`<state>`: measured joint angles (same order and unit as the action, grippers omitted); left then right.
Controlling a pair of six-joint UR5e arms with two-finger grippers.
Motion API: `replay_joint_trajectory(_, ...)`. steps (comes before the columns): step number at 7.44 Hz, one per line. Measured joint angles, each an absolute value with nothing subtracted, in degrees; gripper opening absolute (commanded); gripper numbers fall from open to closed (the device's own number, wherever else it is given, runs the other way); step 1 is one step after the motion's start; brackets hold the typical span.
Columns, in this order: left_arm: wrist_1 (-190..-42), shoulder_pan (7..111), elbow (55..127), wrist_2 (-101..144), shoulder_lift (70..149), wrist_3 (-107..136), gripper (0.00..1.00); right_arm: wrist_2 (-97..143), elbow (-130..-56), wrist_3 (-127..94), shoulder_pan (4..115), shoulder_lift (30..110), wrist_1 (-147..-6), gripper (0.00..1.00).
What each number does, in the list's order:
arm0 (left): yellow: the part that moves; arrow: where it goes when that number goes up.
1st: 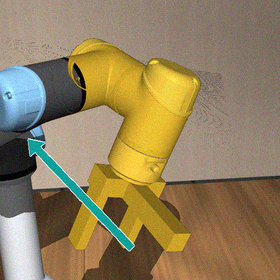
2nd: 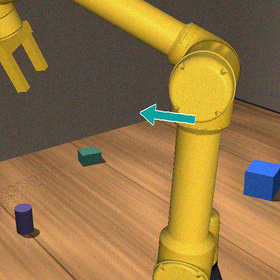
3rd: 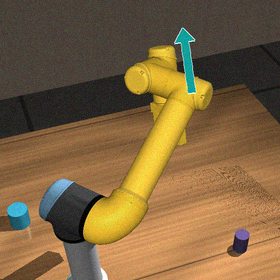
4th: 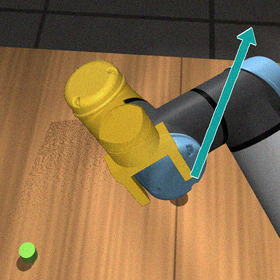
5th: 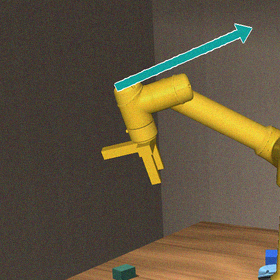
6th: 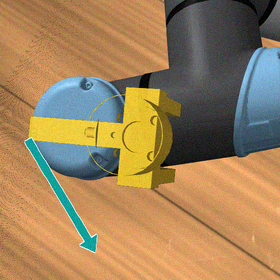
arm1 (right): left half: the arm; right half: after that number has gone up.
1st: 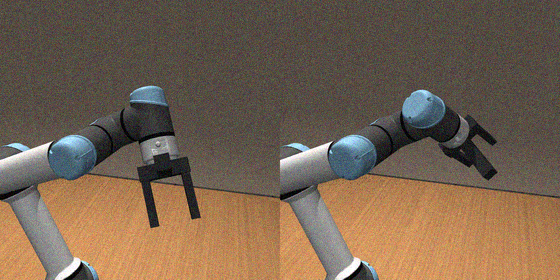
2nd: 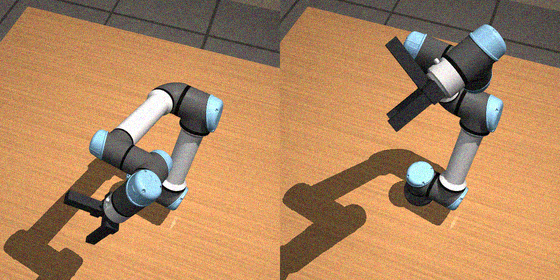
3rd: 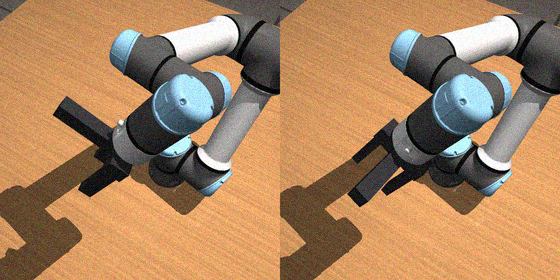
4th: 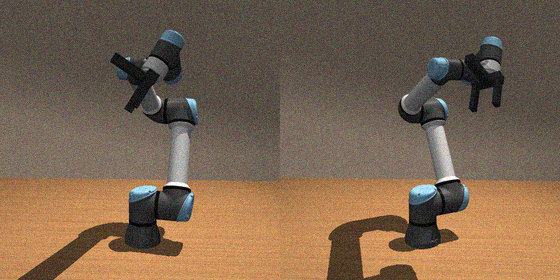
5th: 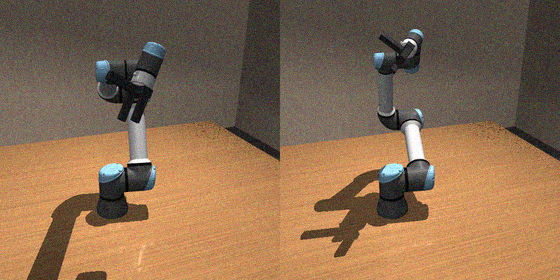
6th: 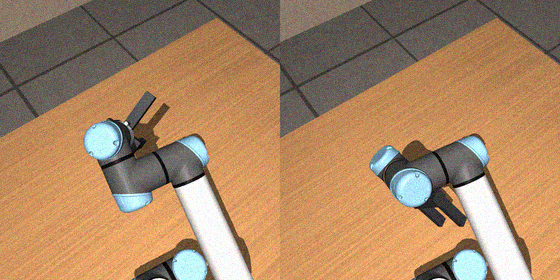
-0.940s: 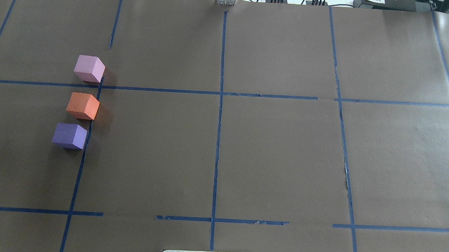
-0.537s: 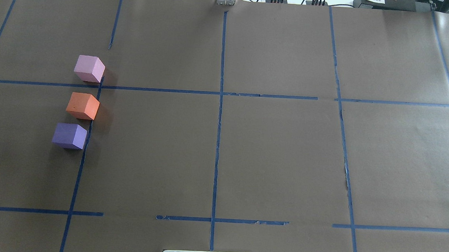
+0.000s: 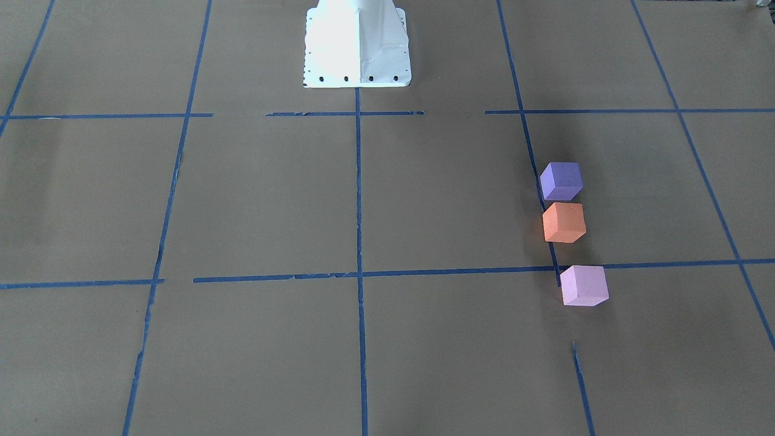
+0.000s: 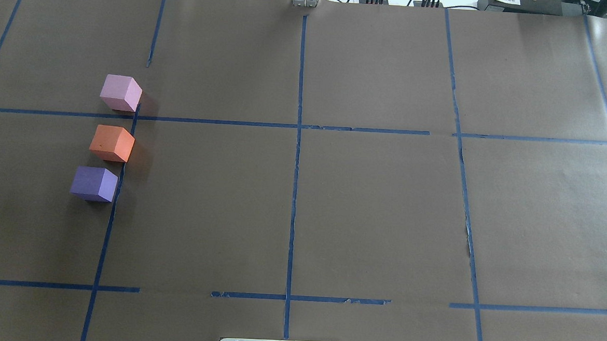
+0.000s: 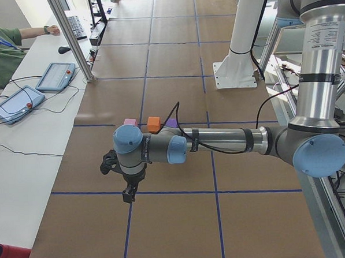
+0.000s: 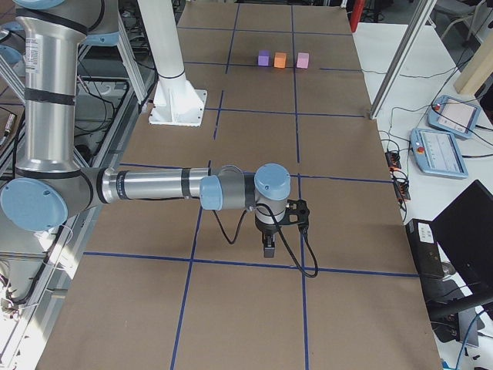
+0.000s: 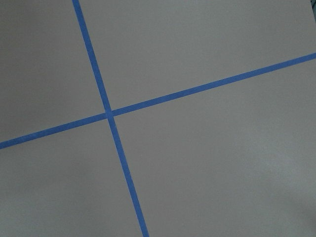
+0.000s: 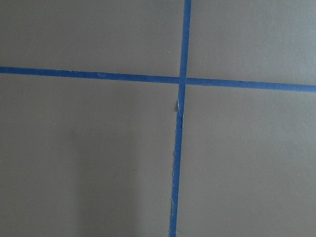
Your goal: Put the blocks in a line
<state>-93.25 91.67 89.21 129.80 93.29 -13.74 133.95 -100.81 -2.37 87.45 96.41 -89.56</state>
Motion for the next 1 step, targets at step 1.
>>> replay_joint_trajectory(1,-93.3,91.7,89.2,129.8,93.3,-13.7,1.00,133.9,-100.8,-2.4,87.5,96.4,-89.6,1.00)
